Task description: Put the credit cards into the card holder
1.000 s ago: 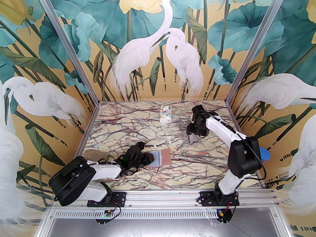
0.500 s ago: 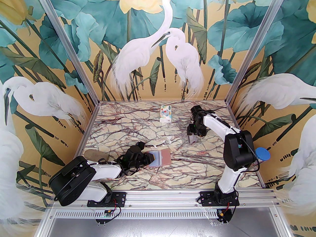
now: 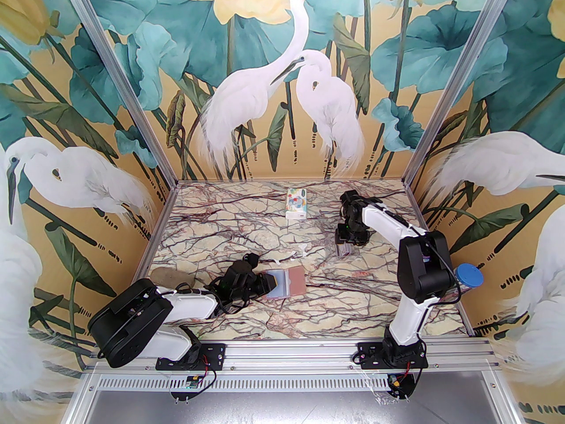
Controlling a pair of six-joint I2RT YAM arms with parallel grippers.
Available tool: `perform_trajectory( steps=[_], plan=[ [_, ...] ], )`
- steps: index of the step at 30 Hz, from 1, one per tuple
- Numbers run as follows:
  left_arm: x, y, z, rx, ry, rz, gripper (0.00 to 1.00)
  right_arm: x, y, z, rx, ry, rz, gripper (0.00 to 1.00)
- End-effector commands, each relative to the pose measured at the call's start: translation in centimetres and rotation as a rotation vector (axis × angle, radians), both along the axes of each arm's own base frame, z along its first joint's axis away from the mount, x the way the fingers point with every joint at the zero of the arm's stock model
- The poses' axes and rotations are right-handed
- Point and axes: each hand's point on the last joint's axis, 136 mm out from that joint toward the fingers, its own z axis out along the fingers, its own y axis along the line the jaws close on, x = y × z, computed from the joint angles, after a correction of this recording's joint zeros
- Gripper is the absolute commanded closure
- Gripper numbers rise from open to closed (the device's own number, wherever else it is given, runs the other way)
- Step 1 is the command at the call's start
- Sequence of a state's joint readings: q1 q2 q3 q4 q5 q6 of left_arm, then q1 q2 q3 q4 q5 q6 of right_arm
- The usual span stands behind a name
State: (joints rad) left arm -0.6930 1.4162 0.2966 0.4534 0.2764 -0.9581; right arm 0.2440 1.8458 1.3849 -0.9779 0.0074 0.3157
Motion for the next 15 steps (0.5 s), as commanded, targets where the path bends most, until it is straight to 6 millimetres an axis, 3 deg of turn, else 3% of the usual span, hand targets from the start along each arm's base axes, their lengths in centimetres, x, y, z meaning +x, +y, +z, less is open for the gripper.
perform_trajectory(
  steps=[1, 15],
  plan=[
    [-0.83, 1.00, -2.21, 0.057, 0.066, 0.013, 0.72, 0.17, -0.35, -0.24, -0.027, 0.015, 0.004, 0.49],
    [-0.89, 0.99, -2.32, 0.059, 0.069, 0.012, 0.72, 0.17, -0.90, 0.56, -0.059, 0.002, 0.002, 0.51]
  ],
)
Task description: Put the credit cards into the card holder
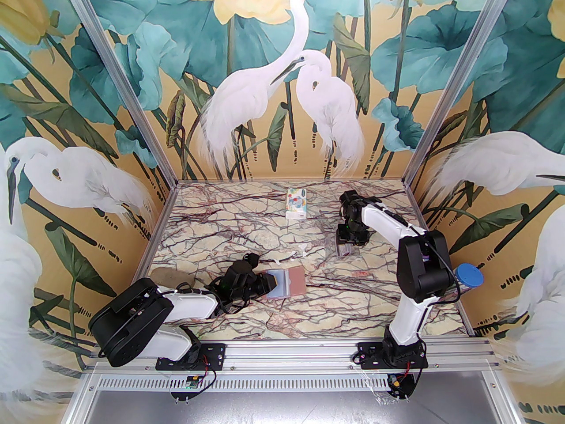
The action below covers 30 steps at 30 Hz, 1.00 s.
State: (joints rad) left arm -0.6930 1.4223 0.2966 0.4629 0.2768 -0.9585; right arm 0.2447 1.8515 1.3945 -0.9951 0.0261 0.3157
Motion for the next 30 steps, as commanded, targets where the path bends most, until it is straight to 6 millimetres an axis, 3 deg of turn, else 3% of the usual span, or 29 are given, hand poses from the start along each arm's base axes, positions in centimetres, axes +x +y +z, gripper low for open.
perform_trajectory(
  steps=[1, 30],
  plan=[
    [-0.9, 1.1, -2.3, 0.062, 0.071, 0.013, 0.72, 0.2, -0.6, 0.6, -0.041, -0.008, 0.004, 0.51],
    [-0.9, 1.1, -2.4, 0.064, 0.073, 0.012, 0.72, 0.1, -1.8, 3.1, -0.135, -0.051, 0.009, 0.62]
  ],
)
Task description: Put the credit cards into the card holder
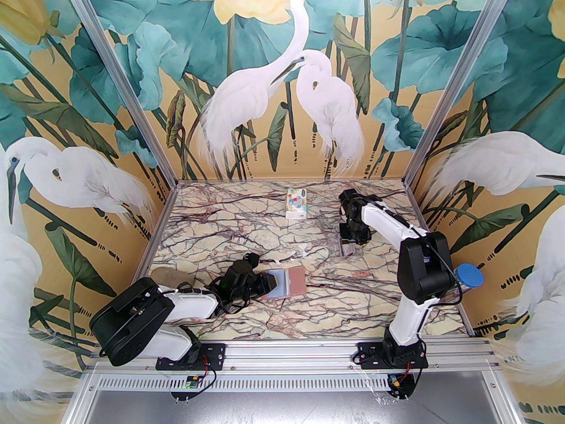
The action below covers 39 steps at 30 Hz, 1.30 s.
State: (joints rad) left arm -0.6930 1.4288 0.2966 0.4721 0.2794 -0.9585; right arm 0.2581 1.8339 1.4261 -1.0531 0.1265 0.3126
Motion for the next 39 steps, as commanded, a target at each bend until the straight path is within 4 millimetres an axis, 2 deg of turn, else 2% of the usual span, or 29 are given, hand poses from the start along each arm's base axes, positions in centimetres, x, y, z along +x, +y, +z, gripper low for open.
perform_trajectory(
  steps=[1, 7, 20, 39],
  plan=[
    [-0.9, 1.1, -2.4, 0.066, 0.073, 0.016, 0.73, 0.2, -0.4, 1.7, -0.034, -0.038, 0.006, 0.62],
    [-0.9, 1.1, -2.4, 0.067, 0.074, 0.015, 0.72, 0.2, 1.5, 1.8, 0.063, -0.040, 0.022, 0.55],
    [-1.0, 1.1, -2.4, 0.065, 0.076, 0.015, 0.72, 0.1, 0.7, -0.7, 0.007, 0.012, 0.021, 0.53],
    [-1.0, 1.2, -2.5, 0.067, 0.079, 0.016, 0.73, 0.1, 0.3, -1.8, -0.031, 0.035, 0.025, 0.54]
  ],
)
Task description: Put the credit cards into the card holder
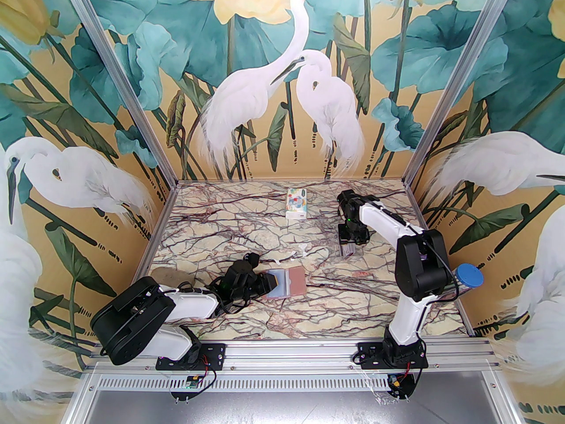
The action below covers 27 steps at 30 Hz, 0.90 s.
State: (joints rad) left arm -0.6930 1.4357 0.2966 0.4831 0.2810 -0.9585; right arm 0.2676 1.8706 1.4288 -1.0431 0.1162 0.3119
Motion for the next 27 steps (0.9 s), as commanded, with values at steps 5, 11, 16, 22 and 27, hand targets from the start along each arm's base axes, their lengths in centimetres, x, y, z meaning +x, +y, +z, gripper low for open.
perform_trajectory(
  steps=[5, 11, 16, 22, 27],
  plan=[
    [-1.0, 1.2, -2.5, 0.069, 0.080, 0.015, 0.73, 0.1, -0.6, -0.7, -0.056, 0.010, 0.015, 0.56],
    [-1.0, 1.2, -2.5, 0.071, 0.082, 0.017, 0.73, 0.2, -0.9, 0.2, -0.089, -0.013, 0.025, 0.57],
    [-1.0, 1.2, -2.6, 0.072, 0.085, 0.015, 0.73, 0.4, -1.3, 1.3, -0.128, -0.034, 0.026, 0.59],
    [-1.0, 1.1, -2.7, 0.073, 0.087, 0.014, 0.72, 0.4, -1.7, 1.8, -0.162, -0.044, 0.031, 0.60],
    [-1.0, 1.1, -2.7, 0.075, 0.090, 0.014, 0.72, 0.4, -2.0, 2.1, -0.179, -0.051, 0.032, 0.60]
  ],
)
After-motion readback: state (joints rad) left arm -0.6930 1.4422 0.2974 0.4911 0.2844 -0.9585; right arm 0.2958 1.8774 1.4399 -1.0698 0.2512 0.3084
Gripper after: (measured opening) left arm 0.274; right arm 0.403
